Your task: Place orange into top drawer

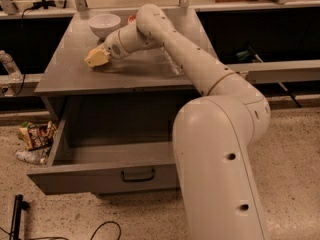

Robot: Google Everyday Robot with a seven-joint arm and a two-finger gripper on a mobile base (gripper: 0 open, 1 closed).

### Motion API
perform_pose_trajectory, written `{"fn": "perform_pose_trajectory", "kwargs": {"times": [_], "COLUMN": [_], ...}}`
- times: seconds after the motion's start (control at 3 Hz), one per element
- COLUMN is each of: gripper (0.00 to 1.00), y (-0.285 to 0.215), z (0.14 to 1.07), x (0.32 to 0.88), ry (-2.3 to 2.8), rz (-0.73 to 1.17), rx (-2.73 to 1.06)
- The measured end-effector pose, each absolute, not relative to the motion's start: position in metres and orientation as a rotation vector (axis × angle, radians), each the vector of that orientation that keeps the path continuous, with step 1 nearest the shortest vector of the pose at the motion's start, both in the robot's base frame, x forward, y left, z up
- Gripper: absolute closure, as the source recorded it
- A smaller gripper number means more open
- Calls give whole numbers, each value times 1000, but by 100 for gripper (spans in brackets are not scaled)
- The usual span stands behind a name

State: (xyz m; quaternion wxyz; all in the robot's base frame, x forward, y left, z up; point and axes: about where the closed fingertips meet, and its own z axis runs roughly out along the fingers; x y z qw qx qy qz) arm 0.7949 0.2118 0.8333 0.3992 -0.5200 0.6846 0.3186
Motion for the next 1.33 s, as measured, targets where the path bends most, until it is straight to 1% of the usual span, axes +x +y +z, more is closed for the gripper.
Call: {"fn": "perform_pose_trajectory", "kwargs": {"times": [0.33, 0.67, 1.33], "gripper": [100, 100, 100], "y": [188, 165, 126], "z": [868, 880, 869], "x": [767, 735, 657], "ry": [1629, 1572, 1582], "rz": [828, 850, 852], "rx": [-1335, -1333, -1340]}}
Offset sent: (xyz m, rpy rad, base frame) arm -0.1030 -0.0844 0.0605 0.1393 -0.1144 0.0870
